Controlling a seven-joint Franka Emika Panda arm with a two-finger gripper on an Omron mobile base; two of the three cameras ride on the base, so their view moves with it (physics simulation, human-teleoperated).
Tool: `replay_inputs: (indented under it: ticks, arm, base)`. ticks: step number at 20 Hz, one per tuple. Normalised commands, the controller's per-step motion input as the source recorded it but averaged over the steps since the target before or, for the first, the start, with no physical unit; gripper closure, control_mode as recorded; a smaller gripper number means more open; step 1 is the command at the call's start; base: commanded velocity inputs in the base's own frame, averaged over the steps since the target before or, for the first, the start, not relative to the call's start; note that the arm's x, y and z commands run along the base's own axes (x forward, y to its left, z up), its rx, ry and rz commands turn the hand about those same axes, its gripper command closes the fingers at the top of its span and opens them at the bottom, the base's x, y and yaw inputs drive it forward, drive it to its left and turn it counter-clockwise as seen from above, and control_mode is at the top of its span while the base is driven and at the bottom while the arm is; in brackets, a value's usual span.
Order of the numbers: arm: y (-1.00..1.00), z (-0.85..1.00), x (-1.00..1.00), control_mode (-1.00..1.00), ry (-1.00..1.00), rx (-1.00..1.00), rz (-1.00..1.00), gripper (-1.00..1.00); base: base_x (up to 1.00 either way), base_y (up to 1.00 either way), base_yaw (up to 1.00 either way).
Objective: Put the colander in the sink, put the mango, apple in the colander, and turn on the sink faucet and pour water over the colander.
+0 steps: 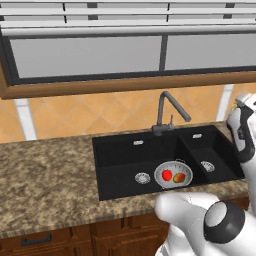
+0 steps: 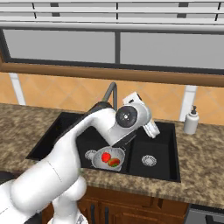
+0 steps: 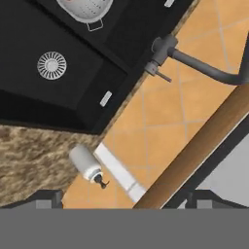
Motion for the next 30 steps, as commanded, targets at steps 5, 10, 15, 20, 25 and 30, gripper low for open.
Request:
replay_inputs:
  ticks: [5, 10, 15, 20, 25, 30]
  arm:
    - [-0.01, 0.17, 0.27, -1.00, -0.41, 0.20, 0.18, -1.00]
    - [-0.02, 0.44, 0.58, -1.00, -0.01, 0.24, 0.34, -1.00]
    - [0.00, 0.12, 0.44, -1.00, 0.04, 0.14, 0.45, -1.00]
    - [0.06, -0.11, 0.23, -1.00, 0.05, 0.07, 0.38, -1.00]
    - [0.28, -0.29, 0.53, -1.00, 0.25, 0.00, 0.26, -1.00]
    - [0.17, -0.38, 0.22, -1.00, 0.07, 0.10, 0.01, -1.00]
  base:
    - [0.00, 0.00, 0.00]
    - [0.00, 0.00, 0.00]
    - [0.00, 0.00, 0.00]
    - [0.00, 0.00, 0.00]
    - [0.00, 0.00, 0.00]
    - [0.00, 0.00, 0.00]
